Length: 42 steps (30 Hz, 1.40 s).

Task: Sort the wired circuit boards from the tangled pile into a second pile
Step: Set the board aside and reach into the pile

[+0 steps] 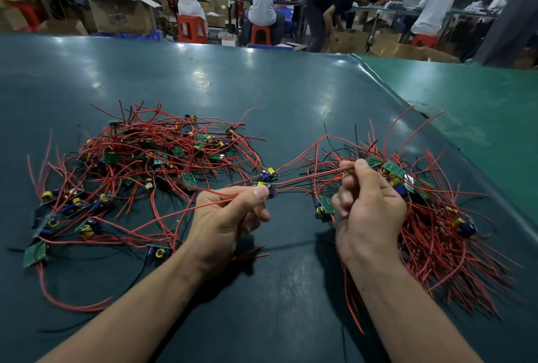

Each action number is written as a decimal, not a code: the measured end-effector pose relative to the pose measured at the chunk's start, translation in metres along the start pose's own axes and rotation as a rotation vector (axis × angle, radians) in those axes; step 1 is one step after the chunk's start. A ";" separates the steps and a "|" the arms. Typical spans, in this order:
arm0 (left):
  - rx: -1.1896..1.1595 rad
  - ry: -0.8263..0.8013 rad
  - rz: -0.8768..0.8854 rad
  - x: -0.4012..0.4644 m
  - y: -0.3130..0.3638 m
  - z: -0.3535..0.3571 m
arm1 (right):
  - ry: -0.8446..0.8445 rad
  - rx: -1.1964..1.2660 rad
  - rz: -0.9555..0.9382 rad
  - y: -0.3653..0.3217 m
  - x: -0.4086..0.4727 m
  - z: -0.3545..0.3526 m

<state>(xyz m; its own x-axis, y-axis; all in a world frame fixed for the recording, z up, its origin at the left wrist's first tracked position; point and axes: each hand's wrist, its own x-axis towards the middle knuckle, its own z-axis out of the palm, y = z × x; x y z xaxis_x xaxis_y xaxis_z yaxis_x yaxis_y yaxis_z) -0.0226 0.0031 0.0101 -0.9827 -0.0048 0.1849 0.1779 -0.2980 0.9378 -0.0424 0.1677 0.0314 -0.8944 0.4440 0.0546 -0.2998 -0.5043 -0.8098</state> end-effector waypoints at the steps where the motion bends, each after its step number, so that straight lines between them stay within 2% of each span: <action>1: -0.004 0.002 0.007 0.000 0.000 0.000 | 0.008 -0.008 -0.023 0.000 0.000 0.000; 7: -0.025 0.177 0.096 0.008 -0.001 -0.010 | 0.108 -0.056 -0.301 -0.009 0.009 -0.009; 10: 0.089 0.191 0.207 0.008 0.001 -0.011 | -0.011 -0.409 -0.540 -0.003 0.000 -0.013; 13: 0.184 0.171 0.366 0.005 0.006 -0.009 | -0.258 -0.639 -0.736 0.010 -0.015 -0.010; 15: 0.231 0.157 0.447 0.001 0.009 -0.008 | -0.414 -0.691 -0.716 0.018 -0.022 -0.006; 18: 0.269 0.133 0.513 -0.004 0.009 -0.006 | -0.623 -0.665 -0.547 0.023 -0.033 -0.003; 22: 0.559 0.088 0.626 -0.006 0.008 -0.007 | -0.702 -0.564 -0.344 0.021 -0.042 0.003; 25: 0.750 0.066 0.754 -0.005 0.007 -0.009 | -0.674 -0.462 -0.222 0.020 -0.043 0.005; 30: 0.912 0.056 0.800 -0.004 0.008 -0.010 | -0.647 -0.475 -0.263 0.018 -0.042 0.007; 39: 0.957 0.029 0.846 -0.002 0.011 -0.011 | -0.596 -0.535 -0.274 0.013 -0.036 0.005; 42: 0.968 0.025 0.871 0.000 0.011 -0.017 | -0.481 -0.472 -0.226 0.011 -0.028 0.003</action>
<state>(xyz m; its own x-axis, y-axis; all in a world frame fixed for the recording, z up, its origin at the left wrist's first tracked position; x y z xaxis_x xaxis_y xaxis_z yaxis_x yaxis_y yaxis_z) -0.0214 -0.0160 0.0155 -0.5258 0.1325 0.8402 0.7073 0.6169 0.3453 -0.0213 0.1471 0.0227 -0.9072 0.0687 0.4151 -0.4170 -0.0153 -0.9088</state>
